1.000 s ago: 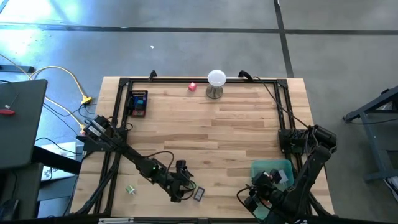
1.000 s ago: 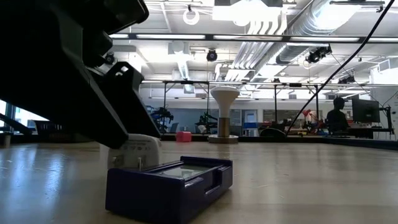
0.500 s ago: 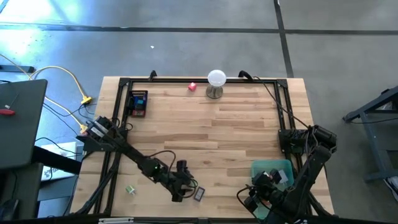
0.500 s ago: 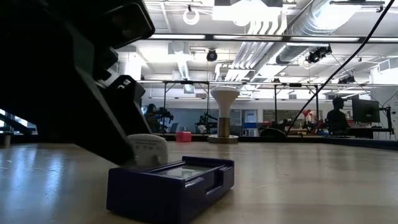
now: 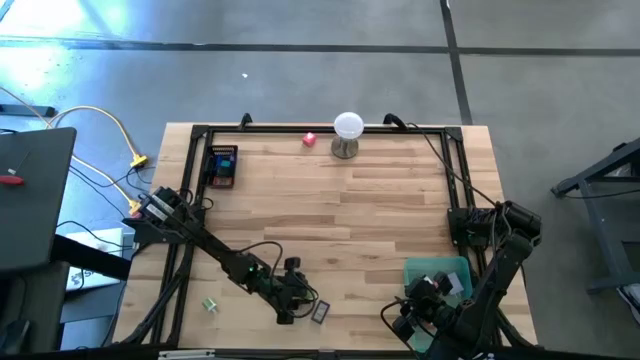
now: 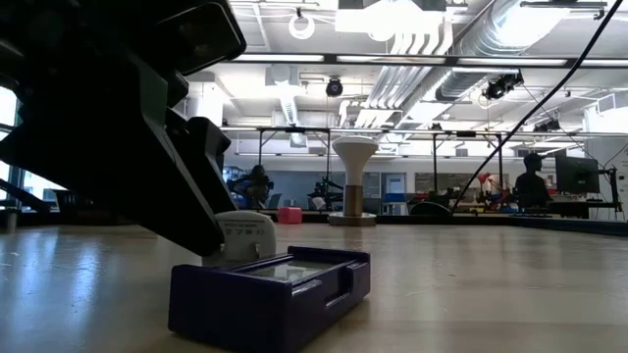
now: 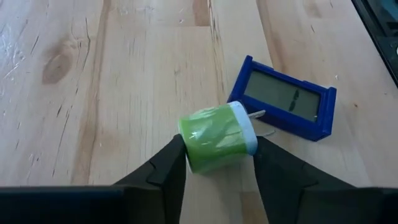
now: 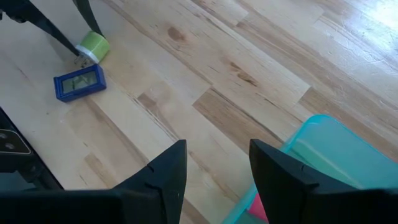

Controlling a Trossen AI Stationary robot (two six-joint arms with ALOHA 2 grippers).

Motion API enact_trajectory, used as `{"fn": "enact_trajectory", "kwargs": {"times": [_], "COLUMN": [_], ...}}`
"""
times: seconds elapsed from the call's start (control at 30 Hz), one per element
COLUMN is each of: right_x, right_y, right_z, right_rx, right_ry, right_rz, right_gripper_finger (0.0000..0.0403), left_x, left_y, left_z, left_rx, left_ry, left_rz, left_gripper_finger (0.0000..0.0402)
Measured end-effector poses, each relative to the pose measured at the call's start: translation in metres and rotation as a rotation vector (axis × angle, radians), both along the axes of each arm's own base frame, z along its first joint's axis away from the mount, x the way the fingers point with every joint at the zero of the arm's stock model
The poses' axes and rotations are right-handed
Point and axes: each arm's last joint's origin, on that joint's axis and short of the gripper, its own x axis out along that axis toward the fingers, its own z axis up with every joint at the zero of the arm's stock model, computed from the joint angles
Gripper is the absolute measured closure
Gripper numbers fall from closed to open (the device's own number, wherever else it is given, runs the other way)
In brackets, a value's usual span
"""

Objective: Pick & Place Office items
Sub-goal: Put the right green charger adapter into the green bin

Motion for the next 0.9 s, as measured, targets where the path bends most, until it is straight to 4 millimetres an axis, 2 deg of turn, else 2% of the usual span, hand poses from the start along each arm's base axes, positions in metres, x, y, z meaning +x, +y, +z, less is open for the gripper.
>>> {"fn": "enact_trajectory", "kwargs": {"times": [0.23, 0.37, 0.53, 0.7, 0.8, 0.9], "right_x": [0.001, 0.006, 0.016, 0.033, 0.047, 0.063], "right_y": [0.001, 0.006, 0.010, 0.016, 0.018, 0.014], "right_z": [0.000, 0.001, 0.002, 0.007, 0.012, 0.015], "right_rx": [0.001, 0.029, -0.008, -0.090, -0.108, -0.100], "right_ry": [-0.033, -0.113, -0.192, -0.307, -0.382, -0.427], "right_rz": [0.004, 0.009, 0.104, 0.216, 0.231, 0.225], "right_gripper_finger": [0.0241, 0.0241, 0.0241, 0.0241, 0.0241, 0.0241], "left_x": [0.000, -0.002, -0.009, -0.023, -0.032, -0.040], "left_y": [0.000, -0.001, -0.003, -0.015, -0.023, -0.031], "left_z": [0.000, 0.008, 0.041, 0.084, 0.103, 0.114], "left_rx": [0.000, 0.003, 0.005, 0.026, 0.091, 0.222], "left_ry": [0.001, -0.014, -0.118, -0.336, -0.469, -0.574], "left_rz": [-0.006, -0.027, -0.062, -0.108, -0.132, -0.146], "left_gripper_finger": [0.0257, 0.0257, 0.0257, 0.0257, 0.0257, 0.0257]}}
